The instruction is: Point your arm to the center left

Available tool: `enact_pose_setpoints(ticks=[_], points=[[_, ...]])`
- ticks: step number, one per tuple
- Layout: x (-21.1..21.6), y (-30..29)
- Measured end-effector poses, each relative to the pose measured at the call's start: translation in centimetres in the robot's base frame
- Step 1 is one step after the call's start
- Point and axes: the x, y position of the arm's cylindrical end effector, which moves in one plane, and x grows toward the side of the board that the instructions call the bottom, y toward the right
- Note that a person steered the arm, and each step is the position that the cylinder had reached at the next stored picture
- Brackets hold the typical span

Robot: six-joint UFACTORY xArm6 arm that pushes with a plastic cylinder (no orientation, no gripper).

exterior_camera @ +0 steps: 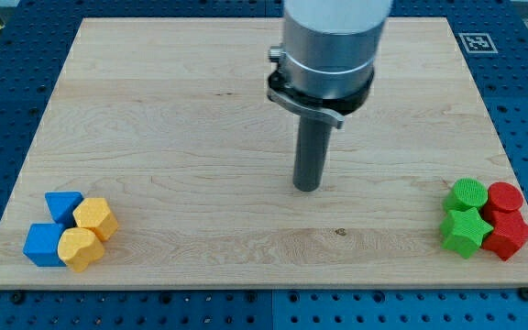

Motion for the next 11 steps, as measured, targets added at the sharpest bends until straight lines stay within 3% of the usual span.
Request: enact_pose_setpoints(ticks=[2, 3, 5, 11], points=[[-0.2, -3.9], [-4.2, -7.6], [-6.1, -15.4], [-6.1, -16.7]])
